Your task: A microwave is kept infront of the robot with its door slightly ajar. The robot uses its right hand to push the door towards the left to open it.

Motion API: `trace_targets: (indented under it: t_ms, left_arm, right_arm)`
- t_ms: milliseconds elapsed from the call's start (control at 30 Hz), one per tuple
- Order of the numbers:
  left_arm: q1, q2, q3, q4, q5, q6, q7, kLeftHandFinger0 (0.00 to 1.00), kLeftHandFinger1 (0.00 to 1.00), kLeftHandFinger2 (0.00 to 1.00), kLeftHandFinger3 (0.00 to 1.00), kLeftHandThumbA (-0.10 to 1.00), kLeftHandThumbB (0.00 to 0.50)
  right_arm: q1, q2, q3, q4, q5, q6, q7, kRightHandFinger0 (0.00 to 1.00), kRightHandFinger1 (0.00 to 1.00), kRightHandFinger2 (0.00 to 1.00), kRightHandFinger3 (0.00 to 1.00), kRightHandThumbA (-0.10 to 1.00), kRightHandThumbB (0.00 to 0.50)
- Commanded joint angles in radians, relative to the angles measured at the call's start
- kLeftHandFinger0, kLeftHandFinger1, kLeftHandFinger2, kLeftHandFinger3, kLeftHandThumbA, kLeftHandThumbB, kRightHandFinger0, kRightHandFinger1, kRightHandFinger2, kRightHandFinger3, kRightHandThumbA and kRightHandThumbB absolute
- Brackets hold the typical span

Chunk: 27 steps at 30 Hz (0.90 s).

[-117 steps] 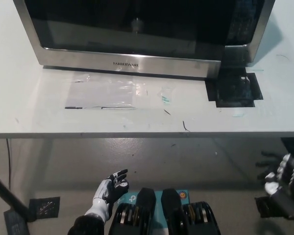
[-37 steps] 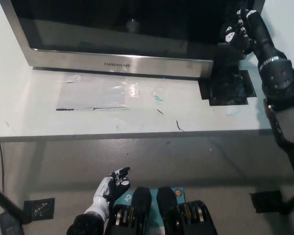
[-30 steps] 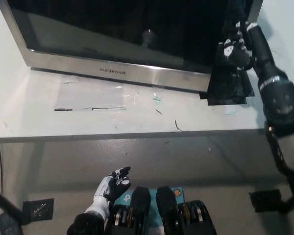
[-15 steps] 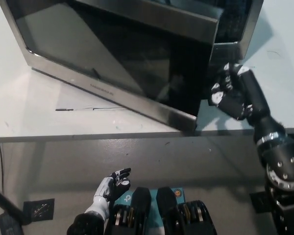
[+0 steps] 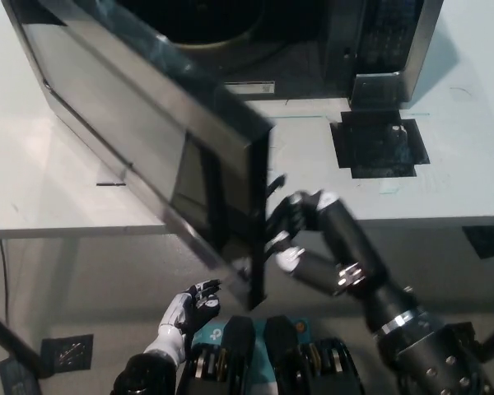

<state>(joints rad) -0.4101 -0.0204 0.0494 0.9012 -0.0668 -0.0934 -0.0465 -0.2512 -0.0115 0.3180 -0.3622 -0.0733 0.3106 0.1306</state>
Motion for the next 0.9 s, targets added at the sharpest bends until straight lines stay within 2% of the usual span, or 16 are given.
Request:
trace_targets:
  t_ms: [0, 67, 100, 133, 200, 233, 267, 300, 367, 400, 433, 500, 567, 600, 633, 867]
  left_arm:
    - [-0.035, 0.003, 0.003, -0.003, -0.015, -0.029, -0.024, 0.96, 0.91, 0.89, 0.72, 0.10, 0.191]
    - [-0.047, 0.001, 0.006, 0.021, -0.023, -0.045, -0.037, 0.98, 0.92, 0.90, 0.70, 0.08, 0.181]
    - [-0.048, -0.001, 0.010, 0.016, -0.031, -0.029, -0.044, 0.96, 0.91, 0.91, 0.74, 0.08, 0.160]
    - [-0.044, -0.002, 0.007, 0.003, -0.022, -0.016, -0.032, 0.96, 0.93, 0.95, 0.85, 0.04, 0.103]
    - [-0.057, -0.002, 0.001, 0.017, -0.003, 0.021, -0.004, 0.98, 0.99, 1.00, 0.89, -0.01, 0.061]
    - [-0.049, 0.000, -0.017, -0.015, 0.020, 0.056, 0.005, 1.00, 1.00, 1.00, 1.00, 0.19, 0.017]
    - [-0.049, 0.005, -0.036, -0.017, 0.043, 0.032, 0.007, 1.00, 1.00, 1.00, 1.00, 0.33, 0.001]
    - [-0.049, 0.008, -0.041, -0.022, 0.037, 0.030, -0.014, 1.00, 1.00, 1.00, 1.00, 0.37, 0.000]
    - [-0.051, 0.015, -0.069, 0.006, 0.077, -0.097, 0.015, 0.85, 0.89, 0.95, 0.93, 0.22, 0.001]
    - [-0.065, 0.021, -0.095, 0.012, 0.108, -0.032, 0.033, 0.95, 0.97, 1.00, 0.95, 0.32, 0.057]
    - [-0.085, 0.029, -0.128, 0.016, 0.147, 0.079, 0.052, 1.00, 1.00, 1.00, 0.96, 0.38, 0.068]
    - [-0.100, 0.047, -0.190, 0.021, 0.211, 0.052, 0.073, 0.95, 0.99, 1.00, 1.00, 0.34, 0.068]
    - [-0.222, 0.060, -0.342, 0.191, 0.321, 0.135, 0.014, 1.00, 1.00, 1.00, 1.00, 0.48, 0.085]
    - [-0.244, 0.061, -0.375, 0.230, 0.334, 0.141, 0.005, 1.00, 1.00, 1.00, 1.00, 0.47, 0.088]
    - [-0.330, 0.050, -0.552, 0.355, 0.511, 0.108, 0.120, 1.00, 1.00, 1.00, 1.00, 0.31, 0.166]
    - [-0.357, 0.045, -0.617, 0.414, 0.460, 0.087, 0.148, 1.00, 1.00, 1.00, 1.00, 0.30, 0.169]
  right_arm:
    - [-0.035, 0.068, 0.060, -0.020, 0.017, -0.047, 0.038, 0.23, 0.28, 0.38, 0.57, 0.05, 0.135]
    - [-0.033, 0.075, 0.076, -0.025, -0.002, -0.039, 0.037, 0.23, 0.27, 0.38, 0.56, 0.07, 0.145]
    - [-0.030, 0.082, 0.083, -0.026, -0.002, -0.035, 0.037, 0.21, 0.26, 0.37, 0.56, 0.08, 0.149]
    - [-0.028, 0.089, 0.091, -0.029, -0.003, -0.021, 0.040, 0.21, 0.26, 0.36, 0.55, 0.10, 0.153]
    - [-0.019, 0.104, 0.109, -0.024, 0.004, -0.028, 0.047, 0.21, 0.26, 0.36, 0.56, 0.07, 0.145]
    - [-0.017, 0.108, 0.120, -0.020, -0.009, -0.033, 0.044, 0.21, 0.26, 0.36, 0.56, 0.07, 0.154]
    - [-0.012, 0.116, 0.129, -0.017, -0.018, -0.036, 0.040, 0.22, 0.27, 0.36, 0.56, 0.07, 0.161]
    - [-0.012, 0.121, 0.137, -0.008, -0.026, -0.046, 0.040, 0.21, 0.27, 0.36, 0.55, 0.08, 0.167]
    - [-0.017, 0.125, 0.153, 0.005, -0.037, -0.054, 0.047, 0.21, 0.26, 0.35, 0.55, 0.09, 0.172]
    - [-0.027, 0.125, 0.159, 0.010, -0.045, -0.053, 0.051, 0.22, 0.27, 0.35, 0.56, 0.14, 0.167]
    - [-0.041, 0.123, 0.168, 0.017, -0.056, -0.052, 0.056, 0.22, 0.27, 0.36, 0.57, 0.17, 0.166]
    - [-0.052, 0.134, 0.182, 0.030, -0.063, -0.059, 0.055, 0.22, 0.26, 0.36, 0.57, 0.14, 0.168]
    - [-0.059, 0.142, 0.197, 0.039, -0.079, -0.062, 0.047, 0.21, 0.25, 0.34, 0.56, 0.15, 0.176]
    - [-0.061, 0.143, 0.199, 0.042, -0.083, -0.064, 0.045, 0.20, 0.25, 0.34, 0.56, 0.16, 0.176]
    - [-0.071, 0.147, 0.207, 0.043, -0.100, -0.054, 0.040, 0.19, 0.24, 0.33, 0.55, 0.17, 0.172]
    - [-0.077, 0.145, 0.204, 0.042, -0.099, -0.050, 0.042, 0.18, 0.24, 0.33, 0.56, 0.16, 0.164]
